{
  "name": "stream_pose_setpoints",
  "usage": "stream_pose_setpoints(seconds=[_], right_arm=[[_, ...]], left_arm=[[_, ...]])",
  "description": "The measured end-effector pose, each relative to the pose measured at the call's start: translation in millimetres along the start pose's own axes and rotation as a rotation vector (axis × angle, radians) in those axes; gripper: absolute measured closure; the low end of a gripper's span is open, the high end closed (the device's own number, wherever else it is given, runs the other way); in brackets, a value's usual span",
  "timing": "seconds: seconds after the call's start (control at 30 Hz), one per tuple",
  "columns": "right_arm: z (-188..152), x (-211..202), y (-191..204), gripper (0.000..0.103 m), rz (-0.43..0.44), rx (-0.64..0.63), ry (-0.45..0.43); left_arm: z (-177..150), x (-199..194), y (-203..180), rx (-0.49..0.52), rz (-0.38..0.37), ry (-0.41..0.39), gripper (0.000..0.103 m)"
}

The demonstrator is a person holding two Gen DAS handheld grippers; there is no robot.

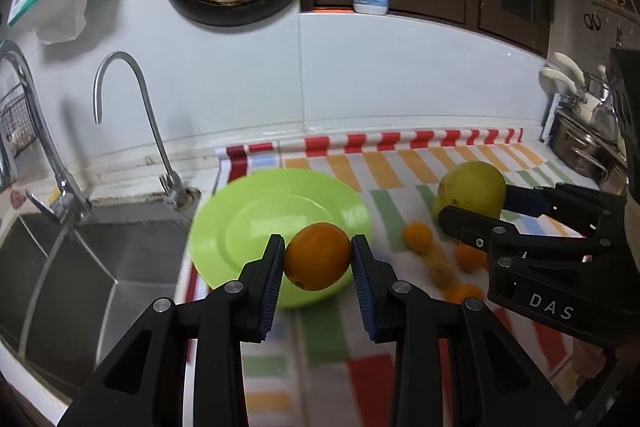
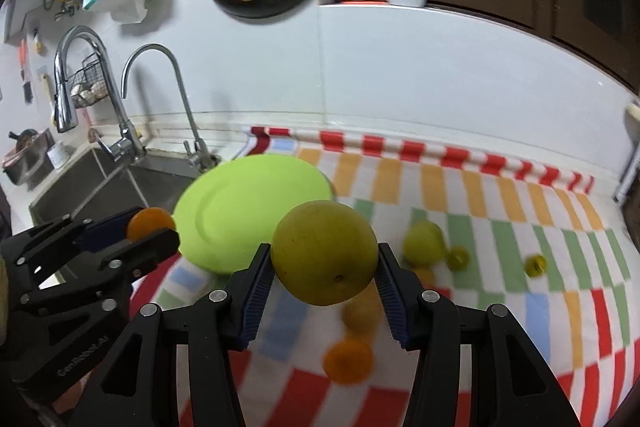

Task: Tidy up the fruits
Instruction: 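Carry the orange with the left tool while the right tool carries the pear onto the green plate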

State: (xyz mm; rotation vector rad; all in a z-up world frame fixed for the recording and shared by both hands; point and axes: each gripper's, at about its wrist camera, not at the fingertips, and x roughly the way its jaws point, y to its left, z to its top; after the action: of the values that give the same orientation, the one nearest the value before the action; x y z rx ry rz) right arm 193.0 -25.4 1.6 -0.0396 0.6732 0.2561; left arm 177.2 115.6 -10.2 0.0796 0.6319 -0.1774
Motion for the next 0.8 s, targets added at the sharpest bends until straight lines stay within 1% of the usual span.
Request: stream_pose_setpoints(seconds=[0.2,0.43,0.5,0.67,0.73,0.8], right_arm=[[24.2,34.9,19.2,0.052,0.017,-0.058,0.027],[48.0,91.0,35.6,0.052,0.037,-0.121,0.101],[51.0,105.6,37.9,0.052,0.047,-0.131,0.128],[46.7,142.4,39.3,0.052,0.063,-0.145,0.204],[43.9,156.9,39.5,0.052,0.061,-0.153,0.234],[42.1,166.5,38.3,0.052,0.062,-0.150,0.258]], left_arm=[[12.2,29.5,31.0,0.033,-0.001,0.010,0.069],[22.4,74.2,56.5,0.068,-0.008,0.055,0.069],[22.5,87.8,63.3,0.079,-0.008,0.070,0.069],[16.1,124.5,79.8,0.079,-0.025,0.144,0.069],[14.1,133.6,81.9,0.078,-0.028,0.163,0.069],[12.3,141.6,83.1,0.075,-0.046,0.183,0.069]])
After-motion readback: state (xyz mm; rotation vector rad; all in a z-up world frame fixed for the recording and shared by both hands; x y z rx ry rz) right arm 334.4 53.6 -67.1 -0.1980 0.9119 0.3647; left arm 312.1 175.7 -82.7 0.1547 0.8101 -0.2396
